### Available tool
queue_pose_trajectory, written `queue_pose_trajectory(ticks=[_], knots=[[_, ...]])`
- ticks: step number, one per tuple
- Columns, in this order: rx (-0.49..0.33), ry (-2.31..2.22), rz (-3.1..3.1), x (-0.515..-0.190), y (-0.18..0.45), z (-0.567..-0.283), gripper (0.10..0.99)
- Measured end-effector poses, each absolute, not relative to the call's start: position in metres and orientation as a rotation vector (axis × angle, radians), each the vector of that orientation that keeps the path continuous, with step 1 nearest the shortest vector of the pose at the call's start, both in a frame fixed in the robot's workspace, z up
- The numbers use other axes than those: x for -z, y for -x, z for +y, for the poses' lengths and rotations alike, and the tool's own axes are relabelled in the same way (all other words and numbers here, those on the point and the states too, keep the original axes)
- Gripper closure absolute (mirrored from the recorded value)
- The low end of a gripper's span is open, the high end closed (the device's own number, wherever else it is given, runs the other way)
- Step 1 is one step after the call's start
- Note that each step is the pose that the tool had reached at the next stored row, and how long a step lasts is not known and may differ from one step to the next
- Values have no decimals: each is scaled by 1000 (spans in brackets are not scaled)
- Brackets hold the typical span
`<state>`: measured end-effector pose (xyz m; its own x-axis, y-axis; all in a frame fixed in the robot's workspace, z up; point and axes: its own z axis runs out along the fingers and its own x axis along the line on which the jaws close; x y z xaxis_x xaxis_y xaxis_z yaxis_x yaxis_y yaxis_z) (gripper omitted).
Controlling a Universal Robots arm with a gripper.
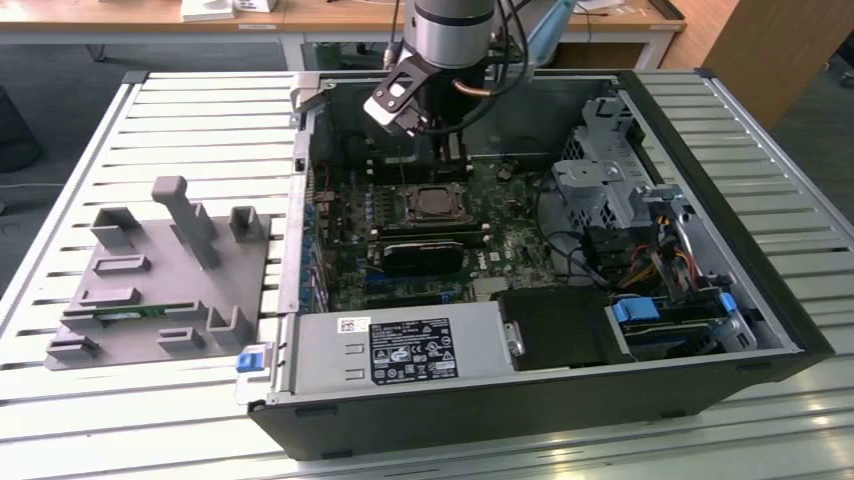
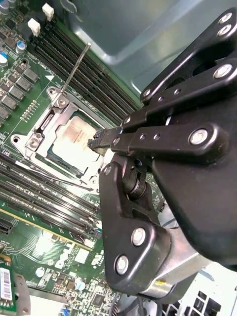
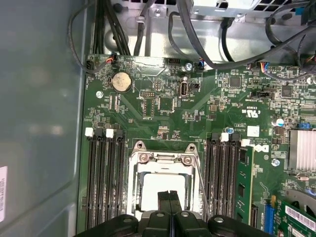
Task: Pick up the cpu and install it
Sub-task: 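Install the first cpu locking lever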
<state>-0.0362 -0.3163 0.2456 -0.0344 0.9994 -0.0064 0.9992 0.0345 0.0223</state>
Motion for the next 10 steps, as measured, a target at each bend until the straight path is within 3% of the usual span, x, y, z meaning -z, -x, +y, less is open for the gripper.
queue_pose_trajectory(ticks=[10], knots=[[-18, -2169, 2245, -276, 36, -316, 980]])
